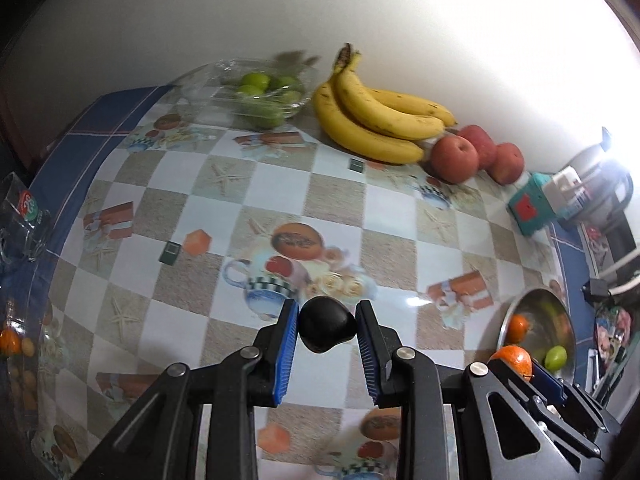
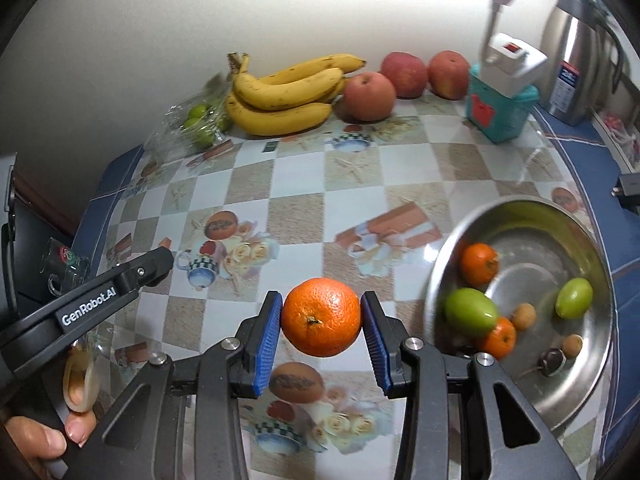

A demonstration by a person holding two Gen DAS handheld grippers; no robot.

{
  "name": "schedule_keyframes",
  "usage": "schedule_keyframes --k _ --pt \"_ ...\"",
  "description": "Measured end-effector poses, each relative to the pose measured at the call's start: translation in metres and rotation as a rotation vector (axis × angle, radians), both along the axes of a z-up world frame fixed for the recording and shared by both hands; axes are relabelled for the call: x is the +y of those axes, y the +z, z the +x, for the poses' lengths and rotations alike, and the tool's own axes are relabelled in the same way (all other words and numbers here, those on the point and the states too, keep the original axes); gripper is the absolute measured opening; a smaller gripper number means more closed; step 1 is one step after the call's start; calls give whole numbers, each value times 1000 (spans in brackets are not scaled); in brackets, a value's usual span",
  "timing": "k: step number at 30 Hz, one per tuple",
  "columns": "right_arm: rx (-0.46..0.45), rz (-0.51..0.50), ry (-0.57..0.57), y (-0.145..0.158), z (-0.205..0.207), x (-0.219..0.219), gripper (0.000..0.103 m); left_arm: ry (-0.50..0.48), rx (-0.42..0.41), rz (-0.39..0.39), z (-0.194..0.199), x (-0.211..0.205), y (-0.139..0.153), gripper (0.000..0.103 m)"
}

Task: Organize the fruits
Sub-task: 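Carry the orange and dark plum over the steel basin with both grippers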

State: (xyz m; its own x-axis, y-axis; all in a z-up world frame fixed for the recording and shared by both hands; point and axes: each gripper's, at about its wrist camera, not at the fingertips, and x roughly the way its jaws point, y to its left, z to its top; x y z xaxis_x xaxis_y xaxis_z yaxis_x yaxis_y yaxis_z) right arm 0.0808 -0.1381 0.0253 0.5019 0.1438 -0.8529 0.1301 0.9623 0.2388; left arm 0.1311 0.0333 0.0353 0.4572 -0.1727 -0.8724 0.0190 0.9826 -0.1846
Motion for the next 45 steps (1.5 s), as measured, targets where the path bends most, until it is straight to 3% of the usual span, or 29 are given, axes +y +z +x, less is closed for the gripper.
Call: schedule_keyframes --k 10,26,38,45 --pt "12 12 -104 -5 -10 -56 42 -128 -22 -37 -8 -59 6 31" --pt "8 79 -307 -14 -23 -159 42 -396 -43 -32 -24 -170 -6 31" --pt "-69 88 -334 -19 -18 -197 42 -569 -93 12 -34 -239 -22 32" --pt "-63 91 -340 -33 -14 -212 42 -590 -65 13 -30 -254 -39 32"
